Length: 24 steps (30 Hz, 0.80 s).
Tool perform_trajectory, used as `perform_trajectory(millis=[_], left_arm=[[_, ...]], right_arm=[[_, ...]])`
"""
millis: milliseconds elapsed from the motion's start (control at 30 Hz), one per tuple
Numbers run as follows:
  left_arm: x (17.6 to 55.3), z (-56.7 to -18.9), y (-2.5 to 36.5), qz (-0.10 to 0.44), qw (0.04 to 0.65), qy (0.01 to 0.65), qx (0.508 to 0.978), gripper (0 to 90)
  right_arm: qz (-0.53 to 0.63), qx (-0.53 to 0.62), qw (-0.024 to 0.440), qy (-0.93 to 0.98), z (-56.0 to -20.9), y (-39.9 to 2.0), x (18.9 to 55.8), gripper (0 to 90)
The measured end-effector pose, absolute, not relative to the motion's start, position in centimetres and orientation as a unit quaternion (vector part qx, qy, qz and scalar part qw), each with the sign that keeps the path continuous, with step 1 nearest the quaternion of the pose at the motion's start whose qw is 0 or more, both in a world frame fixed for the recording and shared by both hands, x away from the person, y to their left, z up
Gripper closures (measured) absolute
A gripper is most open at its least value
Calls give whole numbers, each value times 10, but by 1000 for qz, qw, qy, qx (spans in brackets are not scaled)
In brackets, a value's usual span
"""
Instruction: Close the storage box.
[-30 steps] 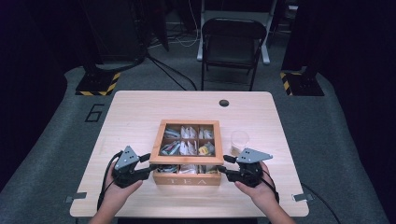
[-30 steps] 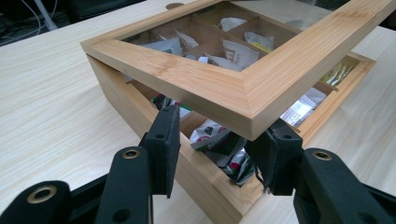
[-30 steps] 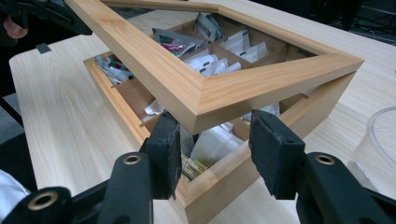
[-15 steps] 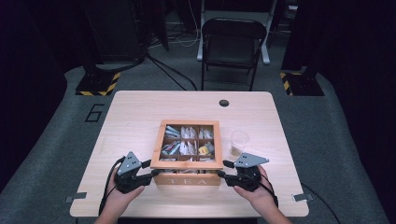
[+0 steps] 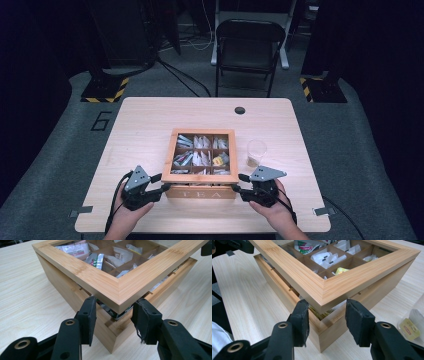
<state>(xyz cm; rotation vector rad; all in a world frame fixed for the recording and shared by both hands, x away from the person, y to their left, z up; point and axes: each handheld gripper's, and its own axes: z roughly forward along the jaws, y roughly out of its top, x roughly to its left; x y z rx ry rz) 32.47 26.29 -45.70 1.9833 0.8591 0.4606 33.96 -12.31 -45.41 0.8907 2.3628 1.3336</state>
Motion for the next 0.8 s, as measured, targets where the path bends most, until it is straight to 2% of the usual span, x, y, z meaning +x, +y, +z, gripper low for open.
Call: perform_trajectory(millis=[800], left_arm=[[318, -460, 269, 166, 453, 353, 801, 522]], right_arm=[[469, 310, 134, 816, -453, -128, 334, 534]])
